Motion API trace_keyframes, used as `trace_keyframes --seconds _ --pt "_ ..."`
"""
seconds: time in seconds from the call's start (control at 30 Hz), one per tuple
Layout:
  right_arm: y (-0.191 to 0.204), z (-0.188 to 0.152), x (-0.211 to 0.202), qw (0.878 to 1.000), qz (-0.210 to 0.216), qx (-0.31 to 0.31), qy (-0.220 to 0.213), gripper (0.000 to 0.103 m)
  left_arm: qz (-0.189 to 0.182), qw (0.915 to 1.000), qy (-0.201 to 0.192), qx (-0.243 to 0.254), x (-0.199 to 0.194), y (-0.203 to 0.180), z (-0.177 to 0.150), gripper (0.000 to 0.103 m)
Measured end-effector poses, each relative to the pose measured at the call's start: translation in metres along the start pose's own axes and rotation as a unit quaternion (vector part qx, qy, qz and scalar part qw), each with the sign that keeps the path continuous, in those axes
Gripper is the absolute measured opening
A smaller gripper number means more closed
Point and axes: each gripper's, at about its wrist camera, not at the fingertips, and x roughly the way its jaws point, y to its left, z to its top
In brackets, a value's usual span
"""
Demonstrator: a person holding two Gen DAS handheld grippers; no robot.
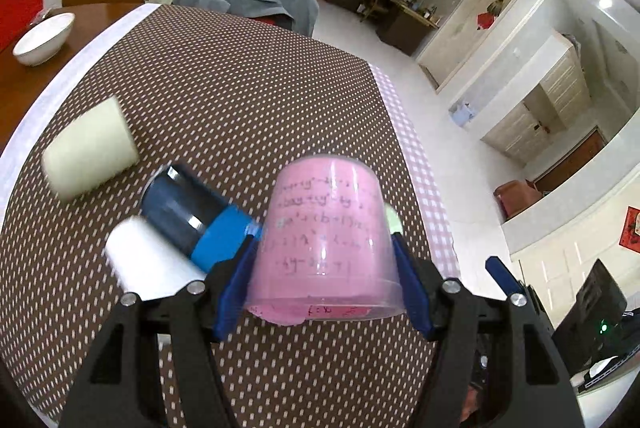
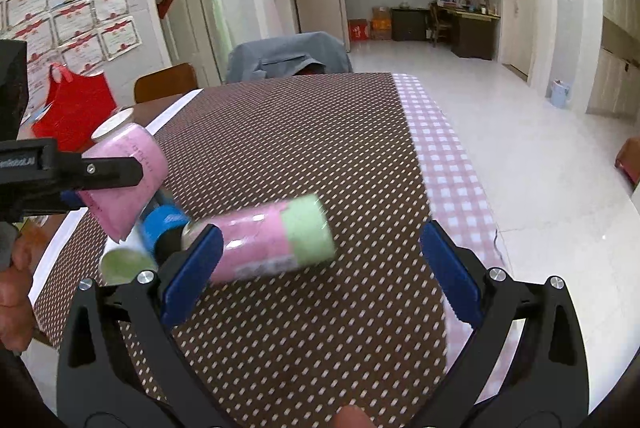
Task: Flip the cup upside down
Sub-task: 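Lift the pink cup with the left gripper and rotate it rim up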
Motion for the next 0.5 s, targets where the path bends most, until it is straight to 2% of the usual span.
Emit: trace_keyframes --seconds 0.17,0.5 --pt "0.006 -0.019 -0.016 1.000 0.010 -0.003 -0.008 0.097 0.001 1.0000 -0.004 -0.005 -0.004 0.003 -0.040 0.065" --pt "0.002 -0.040 -0.029 1.000 0.012 0.002 -0.011 0.097 -0.007 0.9997 0.000 -0.023 0.007 0.004 -0.082 0.065"
